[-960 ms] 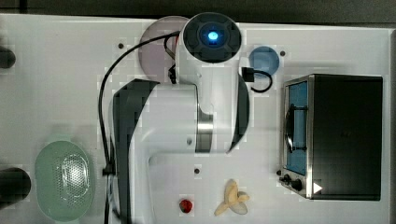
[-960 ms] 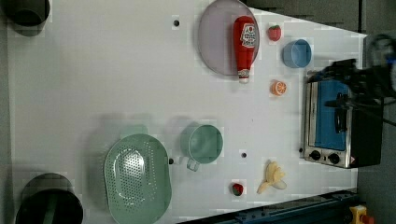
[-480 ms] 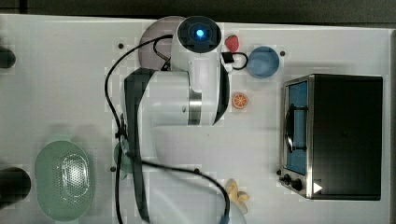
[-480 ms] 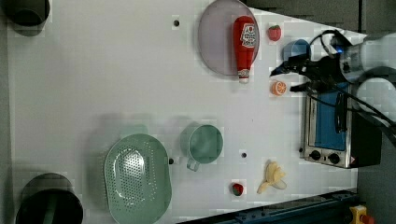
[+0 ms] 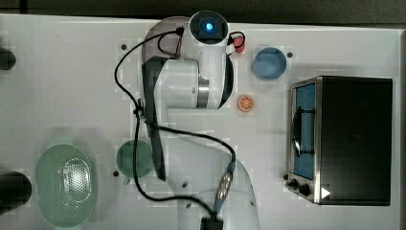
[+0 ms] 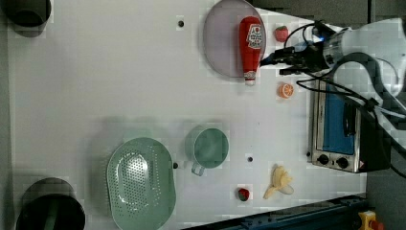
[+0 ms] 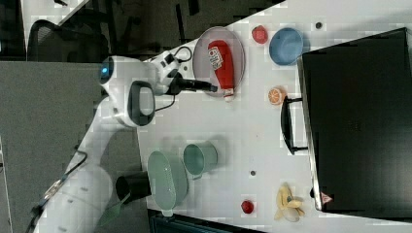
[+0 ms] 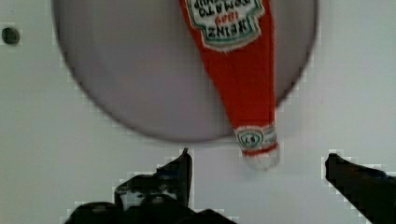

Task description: Pick ketchup from plate and place it on table.

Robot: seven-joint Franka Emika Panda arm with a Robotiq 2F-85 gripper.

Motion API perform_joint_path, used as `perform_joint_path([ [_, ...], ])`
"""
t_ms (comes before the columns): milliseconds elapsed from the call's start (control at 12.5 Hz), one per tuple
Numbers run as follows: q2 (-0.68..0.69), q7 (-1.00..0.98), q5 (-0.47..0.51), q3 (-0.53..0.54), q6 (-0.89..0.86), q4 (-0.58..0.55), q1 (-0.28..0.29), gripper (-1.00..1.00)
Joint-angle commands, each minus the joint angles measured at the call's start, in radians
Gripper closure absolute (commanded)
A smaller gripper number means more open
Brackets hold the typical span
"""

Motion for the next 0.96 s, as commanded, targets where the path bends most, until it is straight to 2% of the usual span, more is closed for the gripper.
perform_joint_path([
  [80,0.047,-0.099,-0.005,0.009,0.038,0.044,0.007,-1.0],
  [240,0.107,-0.1,-0.012,0.009,0.118,0.072,0.015,-1.0],
  [560,0.216,-0.1,-0.097,0.008,0.288,0.114,0.021,-1.0],
  [960,0.286,-0.1,-0.131,0.007,0.415,0.121,0.028,-1.0],
])
